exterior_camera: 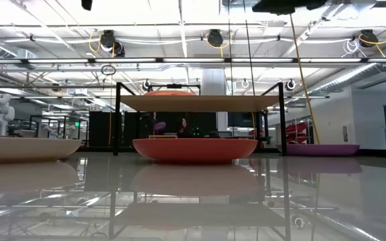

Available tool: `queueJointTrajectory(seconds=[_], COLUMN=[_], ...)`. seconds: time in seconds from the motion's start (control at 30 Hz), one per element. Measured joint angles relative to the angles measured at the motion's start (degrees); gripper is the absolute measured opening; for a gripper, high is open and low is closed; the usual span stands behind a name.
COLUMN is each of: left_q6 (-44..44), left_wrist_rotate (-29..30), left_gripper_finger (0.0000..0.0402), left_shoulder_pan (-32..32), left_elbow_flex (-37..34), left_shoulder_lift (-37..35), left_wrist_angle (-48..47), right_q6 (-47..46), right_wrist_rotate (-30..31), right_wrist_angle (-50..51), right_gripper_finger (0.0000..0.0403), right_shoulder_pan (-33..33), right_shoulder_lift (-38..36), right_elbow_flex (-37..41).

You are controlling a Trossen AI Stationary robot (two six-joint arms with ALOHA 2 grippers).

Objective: Place and stack plates onto a shelf
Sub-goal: Stack the small pink plate on top of the small green plate on the shelf

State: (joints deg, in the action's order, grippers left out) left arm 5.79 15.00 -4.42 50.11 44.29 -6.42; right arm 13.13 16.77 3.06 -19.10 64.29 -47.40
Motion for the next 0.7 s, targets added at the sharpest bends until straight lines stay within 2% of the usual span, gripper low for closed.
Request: queueJointTrajectory(seconds=[0.33,0.43,0.53,0.7], left_q6=[4.89,5.24,5.93,9.69], left_wrist_rotate=[1.54,1.74,1.72,2.05], left_gripper_finger=[0.0083,0.0083,0.0083,0.0083], left_shoulder_pan=[0.0,0.0,0.0,0.23], left_elbow_flex=[0.04,2.52,10.35,31.94], left_shoulder_lift=[0.73,2.83,6.6,15.1], left_wrist_angle=[-2.81,-10.37,-23.34,-49.45], right_q6=[-0.25,-0.25,-0.22,1.36], right_wrist_rotate=[-0.22,-0.24,-0.26,-0.2], right_wrist_angle=[-1.54,-1.54,-1.54,-1.54], right_gripper_finger=[0.0141,0.0141,0.0141,0.0141], right_shoulder_pan=[-0.01,-0.01,-0.01,0.01], right_shoulder_lift=[0.02,0.02,0.02,0.02], right_elbow_flex=[0.13,0.13,0.13,0.15])
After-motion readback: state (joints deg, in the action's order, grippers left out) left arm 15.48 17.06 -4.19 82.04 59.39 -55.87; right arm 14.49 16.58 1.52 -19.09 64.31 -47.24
